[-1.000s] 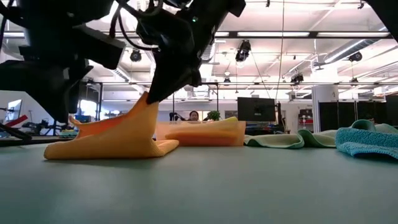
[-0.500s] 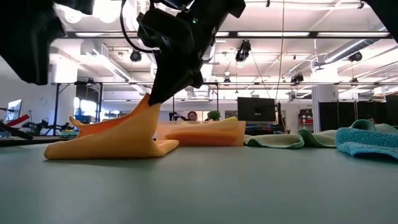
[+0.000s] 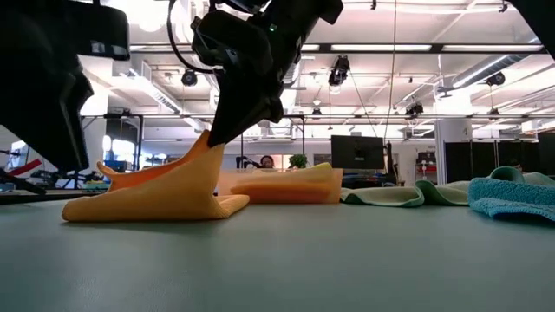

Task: Fold microfiber towels
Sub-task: Fold the orange towel

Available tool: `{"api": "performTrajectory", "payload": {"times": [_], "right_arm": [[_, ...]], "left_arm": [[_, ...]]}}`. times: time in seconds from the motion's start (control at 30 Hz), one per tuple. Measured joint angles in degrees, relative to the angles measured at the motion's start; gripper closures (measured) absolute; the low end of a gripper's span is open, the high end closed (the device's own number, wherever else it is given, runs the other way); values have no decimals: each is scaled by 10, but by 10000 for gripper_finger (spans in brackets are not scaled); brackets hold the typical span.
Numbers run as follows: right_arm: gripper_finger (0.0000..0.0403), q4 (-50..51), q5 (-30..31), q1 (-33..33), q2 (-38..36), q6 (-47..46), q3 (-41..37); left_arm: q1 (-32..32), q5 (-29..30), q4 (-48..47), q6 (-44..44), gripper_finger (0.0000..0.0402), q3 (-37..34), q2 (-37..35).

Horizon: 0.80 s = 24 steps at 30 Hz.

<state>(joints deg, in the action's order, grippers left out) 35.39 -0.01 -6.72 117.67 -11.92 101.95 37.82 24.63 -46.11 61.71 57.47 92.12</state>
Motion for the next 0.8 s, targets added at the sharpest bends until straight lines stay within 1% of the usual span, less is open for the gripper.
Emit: {"api": "performTrajectory", "payload": {"times": [0.13,0.3,0.43,0.7,0.8], "right_arm": [[394,0,0,0,0,0,0],[394,0,0,0,0,0,0],[394,5,0,0,0,0,0],[394,14,0,0,0,-19,0],[394,20,0,0,0,-36,0]], "left_arm": [[-13,-3,8,-36,254,-5,2],[-46,-6,37,-55,254,-35,3],[-75,-2,36,-55,254,-47,3],[-133,33,37,-51,254,-61,4],[-162,40,36,-23,254,-73,4]]}}
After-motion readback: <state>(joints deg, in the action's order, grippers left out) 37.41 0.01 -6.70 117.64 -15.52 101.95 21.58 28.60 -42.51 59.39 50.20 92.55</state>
